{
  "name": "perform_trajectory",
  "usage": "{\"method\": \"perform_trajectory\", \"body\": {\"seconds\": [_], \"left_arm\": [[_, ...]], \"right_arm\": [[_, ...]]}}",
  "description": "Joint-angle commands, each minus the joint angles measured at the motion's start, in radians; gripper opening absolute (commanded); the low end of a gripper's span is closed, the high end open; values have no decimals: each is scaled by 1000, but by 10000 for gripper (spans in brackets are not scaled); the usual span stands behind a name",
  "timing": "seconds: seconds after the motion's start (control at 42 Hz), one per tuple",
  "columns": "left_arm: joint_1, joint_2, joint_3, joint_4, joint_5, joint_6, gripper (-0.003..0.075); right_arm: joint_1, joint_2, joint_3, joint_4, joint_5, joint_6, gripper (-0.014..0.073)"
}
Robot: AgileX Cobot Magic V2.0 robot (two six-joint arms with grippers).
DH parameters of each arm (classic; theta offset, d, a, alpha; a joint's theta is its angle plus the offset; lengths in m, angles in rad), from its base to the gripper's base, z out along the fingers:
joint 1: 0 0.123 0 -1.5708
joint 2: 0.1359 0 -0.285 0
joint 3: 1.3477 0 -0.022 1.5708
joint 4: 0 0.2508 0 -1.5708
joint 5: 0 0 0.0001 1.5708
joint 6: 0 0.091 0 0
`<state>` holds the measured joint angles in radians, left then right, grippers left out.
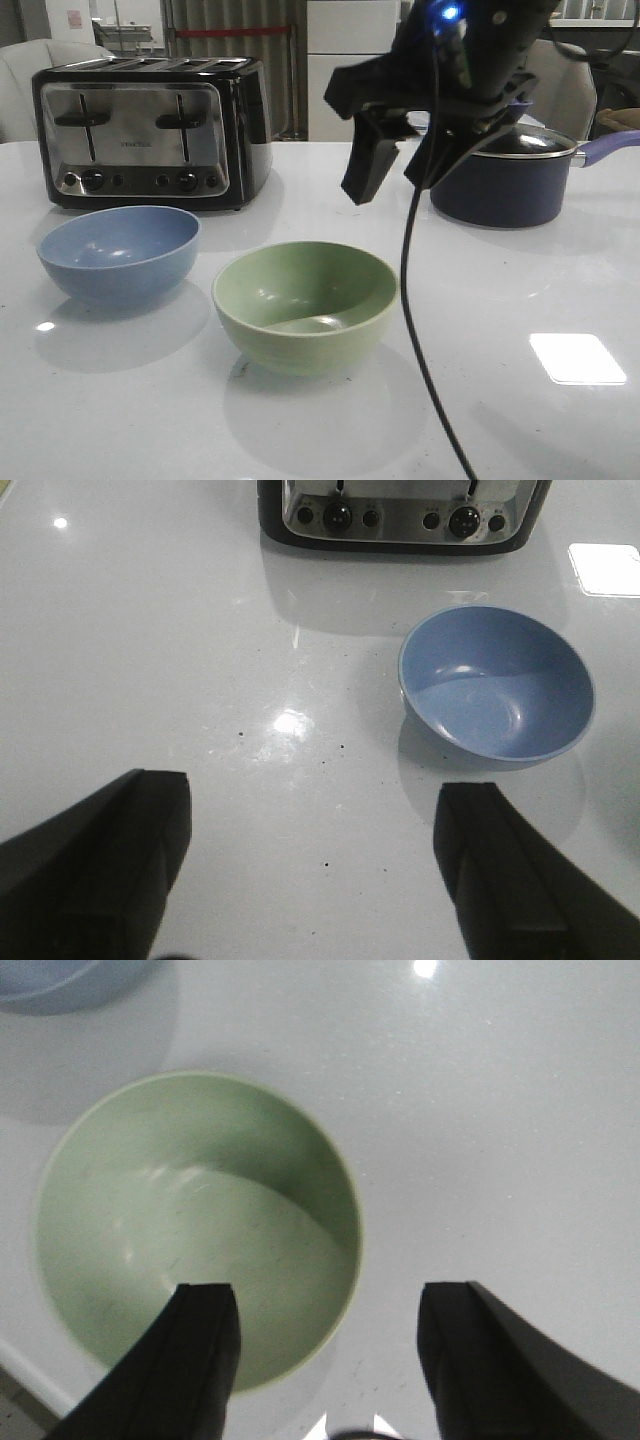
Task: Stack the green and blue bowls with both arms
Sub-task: 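Open the right gripper and lift it away from the green bowl, then lower the left gripper onto the rim of the light blue bowl and grasp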
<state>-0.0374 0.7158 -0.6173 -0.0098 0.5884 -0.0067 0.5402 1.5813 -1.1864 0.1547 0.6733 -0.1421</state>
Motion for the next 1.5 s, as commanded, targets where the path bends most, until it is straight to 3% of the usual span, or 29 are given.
{"method": "perform_trajectory", "body": {"seconds": [0.0,0.262,0.571,1.476], "left_arm": [[-4,4,-33,-3,-85,-2,563],[-13,52,-33,-50,-80,18,563],[-128,215,-107,-44,-17,55,563],[-127,1019,-615,-54,27,55,548]], "right_arm": [[40,-161,42,-10,-52,-43,500],[60,-472,198,-10,-28,-43,500],[60,-698,299,-10,45,-43,500],[60,-716,299,-10,57,-43,500]]}}
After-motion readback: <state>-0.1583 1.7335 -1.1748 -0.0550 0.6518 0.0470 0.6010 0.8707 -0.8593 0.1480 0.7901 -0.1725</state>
